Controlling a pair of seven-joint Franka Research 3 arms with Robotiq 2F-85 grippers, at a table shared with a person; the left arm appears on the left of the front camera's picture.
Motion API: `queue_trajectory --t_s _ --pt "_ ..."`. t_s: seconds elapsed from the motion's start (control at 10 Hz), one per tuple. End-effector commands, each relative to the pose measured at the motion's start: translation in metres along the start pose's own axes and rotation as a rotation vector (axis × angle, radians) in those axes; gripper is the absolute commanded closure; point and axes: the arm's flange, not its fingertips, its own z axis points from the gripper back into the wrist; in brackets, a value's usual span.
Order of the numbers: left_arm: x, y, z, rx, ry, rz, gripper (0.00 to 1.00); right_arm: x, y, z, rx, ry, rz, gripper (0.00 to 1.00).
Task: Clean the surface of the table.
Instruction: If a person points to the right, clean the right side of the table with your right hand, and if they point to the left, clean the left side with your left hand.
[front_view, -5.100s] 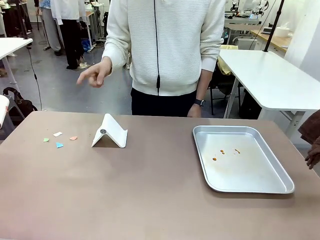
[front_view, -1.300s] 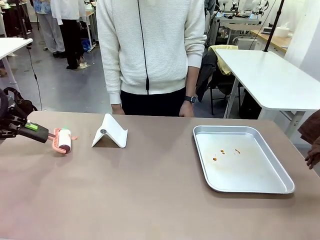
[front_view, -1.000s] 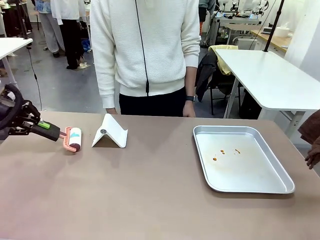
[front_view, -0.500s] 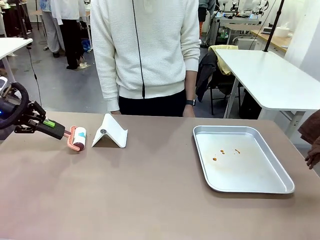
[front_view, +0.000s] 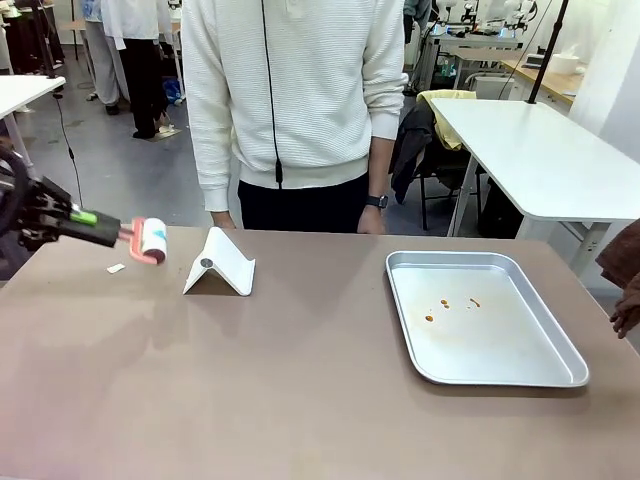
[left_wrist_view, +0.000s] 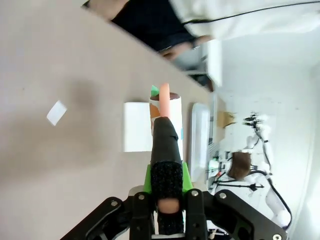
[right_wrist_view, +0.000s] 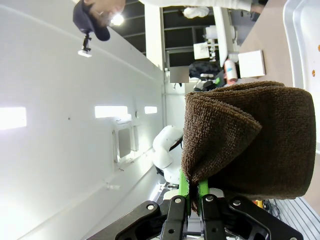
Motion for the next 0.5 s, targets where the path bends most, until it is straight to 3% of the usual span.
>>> queue_trajectory --t_s 0.0,0.4 --pt "-0.02 -0.008 0.032 -0.113 -0.027 -0.062 0.78 -0.003 0.008 -0.001 0.0 0.008 -0.02 1.0" --pt "-0.063 -0.003 0.124 -0.272 -0.07 -0.087 0.78 -0.003 0.008 -0.001 0.0 0.008 -0.02 1.0"
